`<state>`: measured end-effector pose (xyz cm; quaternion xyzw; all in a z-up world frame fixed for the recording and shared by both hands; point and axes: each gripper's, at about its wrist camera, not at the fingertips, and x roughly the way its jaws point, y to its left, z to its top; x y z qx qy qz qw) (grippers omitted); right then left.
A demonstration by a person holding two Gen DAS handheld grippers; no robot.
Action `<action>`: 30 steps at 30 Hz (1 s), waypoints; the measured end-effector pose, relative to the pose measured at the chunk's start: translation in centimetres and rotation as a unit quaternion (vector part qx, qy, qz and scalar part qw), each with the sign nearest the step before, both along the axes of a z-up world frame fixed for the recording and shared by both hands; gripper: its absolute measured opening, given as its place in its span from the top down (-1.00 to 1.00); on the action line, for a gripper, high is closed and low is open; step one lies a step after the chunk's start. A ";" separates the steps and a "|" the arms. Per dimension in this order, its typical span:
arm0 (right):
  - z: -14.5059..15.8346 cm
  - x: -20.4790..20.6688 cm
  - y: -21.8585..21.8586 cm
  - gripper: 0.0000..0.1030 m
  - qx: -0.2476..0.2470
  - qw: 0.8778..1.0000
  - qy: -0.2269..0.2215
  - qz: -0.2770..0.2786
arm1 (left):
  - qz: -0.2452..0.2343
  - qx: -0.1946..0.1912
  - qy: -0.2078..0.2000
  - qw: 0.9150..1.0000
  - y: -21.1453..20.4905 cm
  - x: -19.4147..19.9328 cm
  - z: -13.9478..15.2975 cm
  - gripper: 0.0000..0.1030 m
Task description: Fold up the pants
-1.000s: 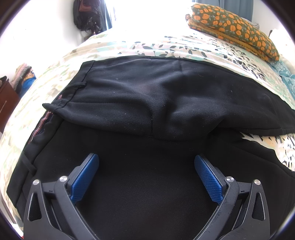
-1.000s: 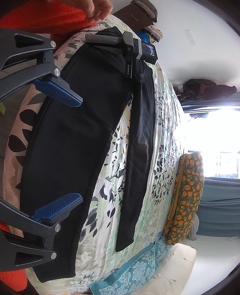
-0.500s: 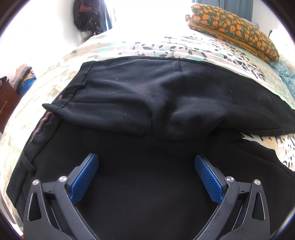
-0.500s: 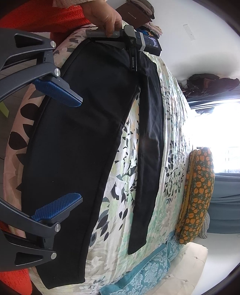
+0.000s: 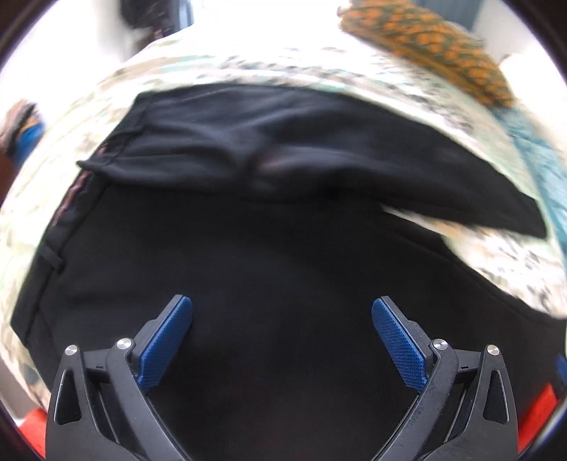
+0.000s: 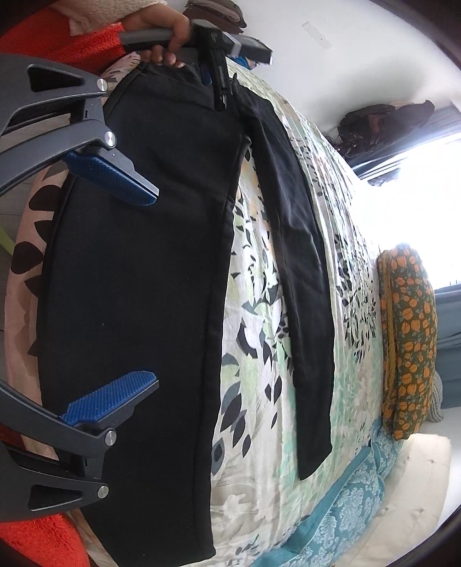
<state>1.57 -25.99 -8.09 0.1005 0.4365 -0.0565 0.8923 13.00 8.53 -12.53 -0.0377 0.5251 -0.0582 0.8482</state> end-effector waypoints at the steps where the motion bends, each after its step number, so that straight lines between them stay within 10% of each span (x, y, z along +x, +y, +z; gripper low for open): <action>1: -0.2 0.0 -0.5 -0.84 0.001 1.000 0.006 -0.013 | -0.020 0.004 -0.017 1.000 -1.1 -1.4 0.6 -0.98; 21: -2.0 -2.2 -9.4 -0.84 0.040 0.983 0.047 -0.171 | -0.051 0.061 -0.001 0.997 -4.0 -6.9 -1.6 -0.99; 30: 3.5 0.9 -12.6 -0.87 0.025 0.988 -0.028 -0.150 | -0.012 0.021 -0.090 0.996 -1.0 -1.7 3.3 -0.99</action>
